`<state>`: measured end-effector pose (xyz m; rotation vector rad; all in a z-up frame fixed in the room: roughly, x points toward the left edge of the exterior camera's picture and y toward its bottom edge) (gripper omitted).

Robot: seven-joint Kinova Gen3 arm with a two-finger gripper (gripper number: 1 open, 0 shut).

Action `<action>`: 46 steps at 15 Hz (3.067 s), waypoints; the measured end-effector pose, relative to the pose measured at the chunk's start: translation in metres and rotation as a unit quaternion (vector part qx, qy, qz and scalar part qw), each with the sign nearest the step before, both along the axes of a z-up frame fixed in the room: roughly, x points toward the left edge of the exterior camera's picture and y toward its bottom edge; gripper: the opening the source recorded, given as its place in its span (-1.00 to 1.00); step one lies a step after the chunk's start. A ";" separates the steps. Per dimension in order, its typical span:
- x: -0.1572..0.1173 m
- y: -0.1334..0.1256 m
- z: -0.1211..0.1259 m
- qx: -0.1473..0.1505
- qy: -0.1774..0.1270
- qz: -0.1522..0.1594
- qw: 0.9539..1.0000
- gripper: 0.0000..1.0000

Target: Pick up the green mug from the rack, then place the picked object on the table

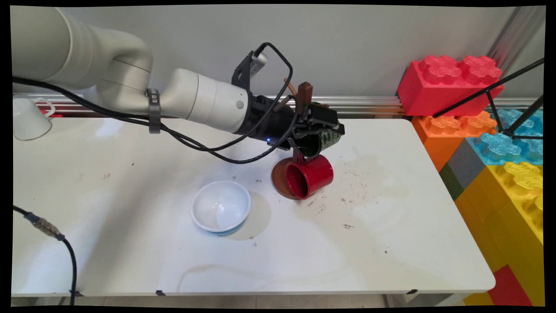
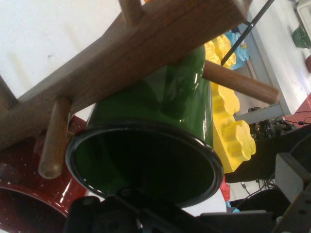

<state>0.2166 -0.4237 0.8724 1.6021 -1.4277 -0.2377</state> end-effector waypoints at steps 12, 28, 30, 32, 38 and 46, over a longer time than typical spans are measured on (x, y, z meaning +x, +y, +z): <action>0.002 -0.001 -0.001 -0.004 -0.006 0.006 1.000 -1.00; 0.008 0.007 0.008 -0.017 -0.004 -0.008 1.000 -1.00; 0.008 0.007 0.010 -0.022 0.000 -0.011 1.000 -1.00; 0.007 0.006 0.013 -0.026 0.003 -0.013 1.000 -1.00; 0.010 0.007 0.019 -0.037 0.008 -0.023 0.999 -1.00; 0.009 0.012 0.030 -0.050 0.024 -0.045 0.997 -1.00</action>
